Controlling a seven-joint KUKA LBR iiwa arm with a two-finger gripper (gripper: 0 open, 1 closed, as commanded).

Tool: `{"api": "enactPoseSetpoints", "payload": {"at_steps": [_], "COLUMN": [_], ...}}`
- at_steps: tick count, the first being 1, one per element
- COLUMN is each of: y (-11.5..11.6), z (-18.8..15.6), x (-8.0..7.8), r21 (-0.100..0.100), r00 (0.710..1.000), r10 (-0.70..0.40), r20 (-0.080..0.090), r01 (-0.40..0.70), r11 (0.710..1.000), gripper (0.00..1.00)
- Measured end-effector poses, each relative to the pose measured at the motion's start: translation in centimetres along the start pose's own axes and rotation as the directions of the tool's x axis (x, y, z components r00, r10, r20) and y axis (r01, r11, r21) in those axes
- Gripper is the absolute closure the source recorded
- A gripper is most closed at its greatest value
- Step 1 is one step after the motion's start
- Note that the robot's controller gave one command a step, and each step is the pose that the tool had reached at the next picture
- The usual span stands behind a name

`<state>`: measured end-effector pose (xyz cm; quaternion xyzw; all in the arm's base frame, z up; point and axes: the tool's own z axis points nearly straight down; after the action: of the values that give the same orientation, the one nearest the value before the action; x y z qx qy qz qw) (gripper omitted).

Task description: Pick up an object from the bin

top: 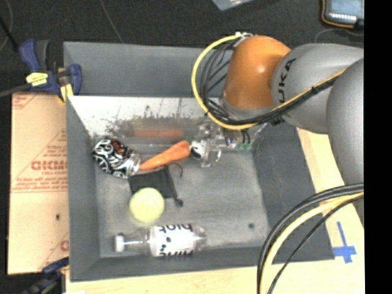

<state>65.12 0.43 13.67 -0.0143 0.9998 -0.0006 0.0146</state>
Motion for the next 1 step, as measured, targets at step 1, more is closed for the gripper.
{"api": "enactPoseSetpoints", "payload": {"at_steps": [1], "y": [-0.85], "z": [-0.53], "x": [-0.12], "r21": [0.000], "r00": [1.000], "r10": [0.010], "r20": [0.005], "r01": [-0.010], "r11": [1.000], "gripper": [1.00]}}
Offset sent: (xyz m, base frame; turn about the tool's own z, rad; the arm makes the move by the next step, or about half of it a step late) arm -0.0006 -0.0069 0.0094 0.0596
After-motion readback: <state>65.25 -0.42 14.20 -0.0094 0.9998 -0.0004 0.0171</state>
